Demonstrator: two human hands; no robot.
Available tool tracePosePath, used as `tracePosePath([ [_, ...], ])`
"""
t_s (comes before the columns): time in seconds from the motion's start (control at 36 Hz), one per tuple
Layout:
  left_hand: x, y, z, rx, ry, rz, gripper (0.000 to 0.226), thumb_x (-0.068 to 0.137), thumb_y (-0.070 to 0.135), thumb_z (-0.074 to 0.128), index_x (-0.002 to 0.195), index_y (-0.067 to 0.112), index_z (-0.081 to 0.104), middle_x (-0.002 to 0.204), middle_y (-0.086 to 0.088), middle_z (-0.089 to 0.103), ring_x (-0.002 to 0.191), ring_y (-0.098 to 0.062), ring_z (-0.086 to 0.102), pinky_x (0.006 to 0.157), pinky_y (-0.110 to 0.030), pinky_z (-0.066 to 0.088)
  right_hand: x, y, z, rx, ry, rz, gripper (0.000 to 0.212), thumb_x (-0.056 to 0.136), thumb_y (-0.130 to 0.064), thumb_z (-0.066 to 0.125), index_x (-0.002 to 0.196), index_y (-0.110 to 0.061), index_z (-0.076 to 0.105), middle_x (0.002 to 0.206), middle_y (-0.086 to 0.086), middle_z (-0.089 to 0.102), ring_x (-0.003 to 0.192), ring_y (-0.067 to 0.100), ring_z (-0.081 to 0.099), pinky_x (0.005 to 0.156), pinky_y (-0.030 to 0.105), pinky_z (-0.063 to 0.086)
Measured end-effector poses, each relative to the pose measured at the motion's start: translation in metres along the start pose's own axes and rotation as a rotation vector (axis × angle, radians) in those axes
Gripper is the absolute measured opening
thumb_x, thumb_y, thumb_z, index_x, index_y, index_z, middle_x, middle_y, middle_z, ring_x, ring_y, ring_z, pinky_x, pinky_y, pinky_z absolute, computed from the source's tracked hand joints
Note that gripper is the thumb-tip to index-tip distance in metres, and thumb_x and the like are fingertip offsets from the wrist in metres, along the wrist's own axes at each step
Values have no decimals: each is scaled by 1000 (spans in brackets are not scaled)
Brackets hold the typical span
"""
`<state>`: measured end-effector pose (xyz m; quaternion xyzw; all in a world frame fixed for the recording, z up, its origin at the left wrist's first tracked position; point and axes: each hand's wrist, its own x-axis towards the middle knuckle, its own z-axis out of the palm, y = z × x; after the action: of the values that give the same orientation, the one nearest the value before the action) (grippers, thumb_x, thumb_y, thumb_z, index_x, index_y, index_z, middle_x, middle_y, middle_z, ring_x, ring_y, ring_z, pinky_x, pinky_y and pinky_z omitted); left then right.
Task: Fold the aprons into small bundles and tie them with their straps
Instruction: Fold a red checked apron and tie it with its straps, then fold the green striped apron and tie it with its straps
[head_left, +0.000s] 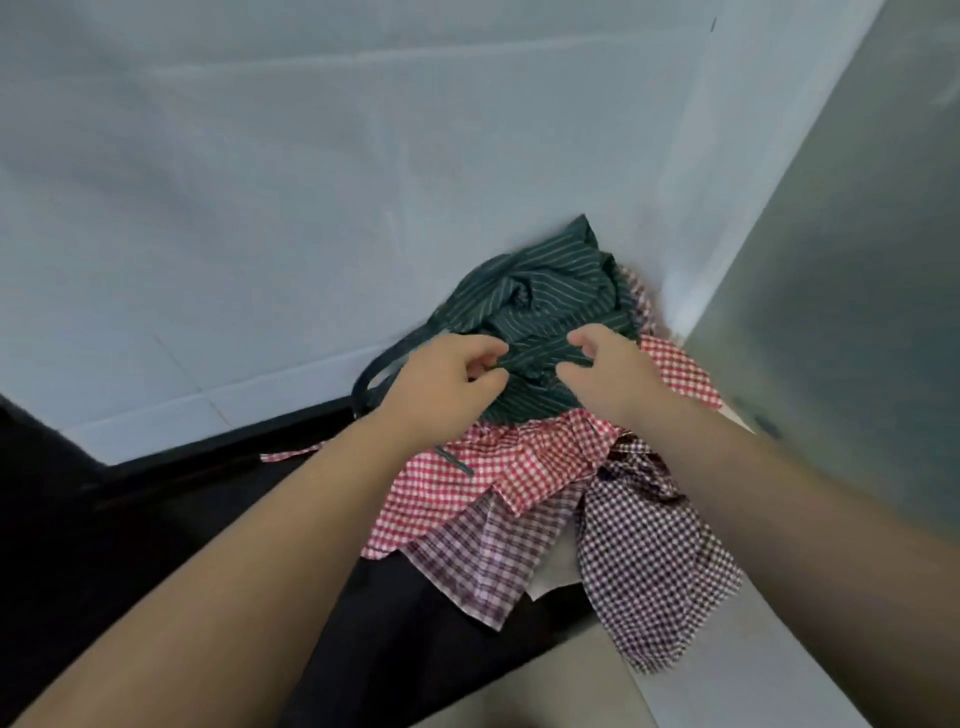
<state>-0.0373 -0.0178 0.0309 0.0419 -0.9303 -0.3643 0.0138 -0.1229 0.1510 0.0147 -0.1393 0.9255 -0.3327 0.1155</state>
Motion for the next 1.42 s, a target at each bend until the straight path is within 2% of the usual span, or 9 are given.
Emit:
tracePosePath([
  [0.17,49,-10,87,144,-179,-167,63,95,30,58,150,24,30,159,-6,12,145,-27,15,117,-40,24,32,67,-6,-25,25,42,57,90,-15,58,143,-10,37,137,9,45,92,14,55,81,25,45],
  [0.36,115,-4,99,299,169,-180,116,85,29,72,149,24,-24,155,-12,-30,147,-35,-8,118,-50,16,72,79,-18,-4,65,-8,74,90,-22,61,151,-18,19,152,8,22,134,26,33,105,27,29],
  [0.47,151,-6,94,179,145,-193,117,84,31,72,149,23,-25,158,-14,15,134,-36,38,103,-48,40,85,77,-22,21,17,-37,80,90,-24,63,152,-19,13,155,8,18,139,24,26,111,32,25],
  [0.61,137,-18,94,149,145,-211,30,99,28,47,127,21,56,119,-9,60,102,-30,58,80,-43,51,84,72,-24,61,-26,-67,91,87,-26,68,153,-22,6,156,6,14,141,24,24,112,33,24],
  [0.81,51,-21,42,-292,459,-267,23,102,26,43,99,11,60,89,2,60,81,-10,56,75,-26,46,74,33,-1,17,-137,-69,108,79,-37,76,152,-29,-3,157,11,-3,140,33,24,112,39,27],
  [0.92,-7,-36,7,-289,621,-378,24,103,29,37,100,15,56,86,3,60,82,-16,55,69,-32,42,60,-8,30,-117,-91,-211,54,89,-42,62,137,-24,44,145,10,29,129,34,37,107,44,36],
  [1.03,-65,-68,-24,-280,902,-558,22,104,27,34,103,15,53,85,6,53,85,-15,49,72,-26,31,34,-56,69,-145,-110,-393,33,96,-41,49,122,-22,57,134,7,45,122,33,39,101,48,37],
  [1.19,-149,-117,-67,-319,1136,-723,20,103,31,37,105,14,47,81,9,50,70,-3,46,57,-25,35,-10,-134,116,83,-273,-646,21,95,-37,54,84,-21,47,75,-10,48,69,6,45,56,13,31],
  [1.42,-260,-186,-144,-190,1367,-836,29,101,30,44,125,13,44,103,1,56,83,-15,51,71,-27,35,-63,-247,200,379,-207,-662,13,88,-14,65,101,-15,62,91,-9,58,84,5,54,77,7,41],
])
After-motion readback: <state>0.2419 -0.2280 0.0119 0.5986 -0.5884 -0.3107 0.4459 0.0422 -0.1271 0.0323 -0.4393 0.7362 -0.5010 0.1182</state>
